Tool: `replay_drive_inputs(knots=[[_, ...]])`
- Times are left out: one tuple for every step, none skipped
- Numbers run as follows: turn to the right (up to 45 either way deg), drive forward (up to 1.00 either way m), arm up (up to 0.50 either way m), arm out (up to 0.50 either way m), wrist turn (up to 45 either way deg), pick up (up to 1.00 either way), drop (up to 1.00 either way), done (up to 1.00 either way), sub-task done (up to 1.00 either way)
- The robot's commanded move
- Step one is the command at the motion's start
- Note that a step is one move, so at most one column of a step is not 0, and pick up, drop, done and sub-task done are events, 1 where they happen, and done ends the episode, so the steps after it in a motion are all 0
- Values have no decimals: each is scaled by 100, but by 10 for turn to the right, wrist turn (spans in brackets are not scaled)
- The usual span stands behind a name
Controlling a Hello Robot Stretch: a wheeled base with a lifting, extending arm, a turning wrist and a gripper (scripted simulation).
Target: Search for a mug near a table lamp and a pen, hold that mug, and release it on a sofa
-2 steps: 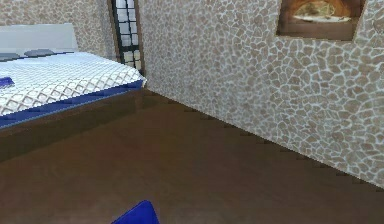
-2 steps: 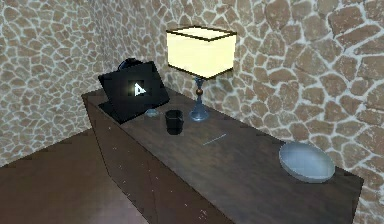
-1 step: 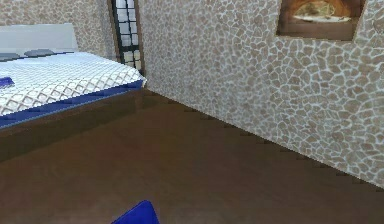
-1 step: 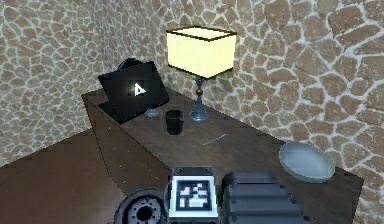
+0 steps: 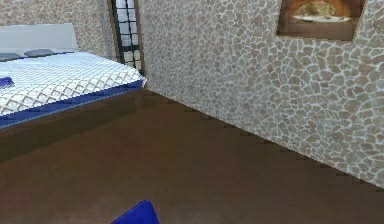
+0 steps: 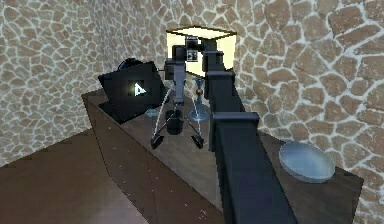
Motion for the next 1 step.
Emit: replay_drive_inputs(knots=[[0,0,0,0,450,0,0,0,0]])
